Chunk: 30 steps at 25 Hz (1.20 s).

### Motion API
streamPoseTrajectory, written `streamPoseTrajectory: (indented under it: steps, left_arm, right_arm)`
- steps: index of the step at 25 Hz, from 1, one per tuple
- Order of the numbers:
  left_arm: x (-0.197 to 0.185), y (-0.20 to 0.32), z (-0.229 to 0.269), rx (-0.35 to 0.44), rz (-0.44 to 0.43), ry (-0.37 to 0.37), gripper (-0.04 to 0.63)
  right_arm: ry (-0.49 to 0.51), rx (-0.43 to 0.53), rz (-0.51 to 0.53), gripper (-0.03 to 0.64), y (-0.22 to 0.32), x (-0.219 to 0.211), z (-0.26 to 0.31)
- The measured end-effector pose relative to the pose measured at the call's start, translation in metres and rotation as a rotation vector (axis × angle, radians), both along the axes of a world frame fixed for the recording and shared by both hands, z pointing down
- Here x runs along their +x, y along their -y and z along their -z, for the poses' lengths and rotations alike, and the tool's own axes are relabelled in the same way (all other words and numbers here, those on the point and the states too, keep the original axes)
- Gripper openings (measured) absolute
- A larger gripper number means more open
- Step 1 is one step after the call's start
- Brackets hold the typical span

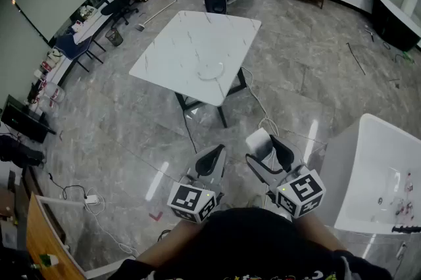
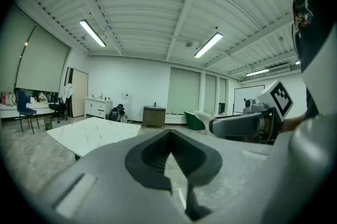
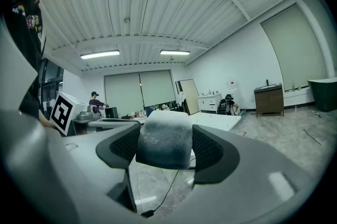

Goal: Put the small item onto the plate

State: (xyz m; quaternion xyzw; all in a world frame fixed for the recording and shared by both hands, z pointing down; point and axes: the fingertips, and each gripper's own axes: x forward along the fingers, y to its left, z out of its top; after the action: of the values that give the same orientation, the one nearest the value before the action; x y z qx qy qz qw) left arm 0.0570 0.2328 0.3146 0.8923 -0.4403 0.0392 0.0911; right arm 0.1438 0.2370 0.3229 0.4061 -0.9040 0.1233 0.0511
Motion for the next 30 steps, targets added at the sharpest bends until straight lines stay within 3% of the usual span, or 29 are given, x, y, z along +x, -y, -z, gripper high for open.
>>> streamPoseTrajectory:
  steps: [7,21,30]
  left_arm:
    - [-0.004,0.004,-0.020,-0.011,0.037,0.051,0.000]
    - [0.003,0.011,-0.045,-0.067,0.099,0.034,0.000]
    - [-0.002,0.031,-0.055,-0.095,0.118,0.014,0.000]
  right_arm:
    - [0.001,-0.029,0.035,0.336,-0.008,-0.008,-0.010]
    - [-0.015,-0.077,0.126,0.337,0.009,-0.007,-0.037]
    - [-0.018,-0.110,0.118,0.337,0.035,-0.008,-0.051]
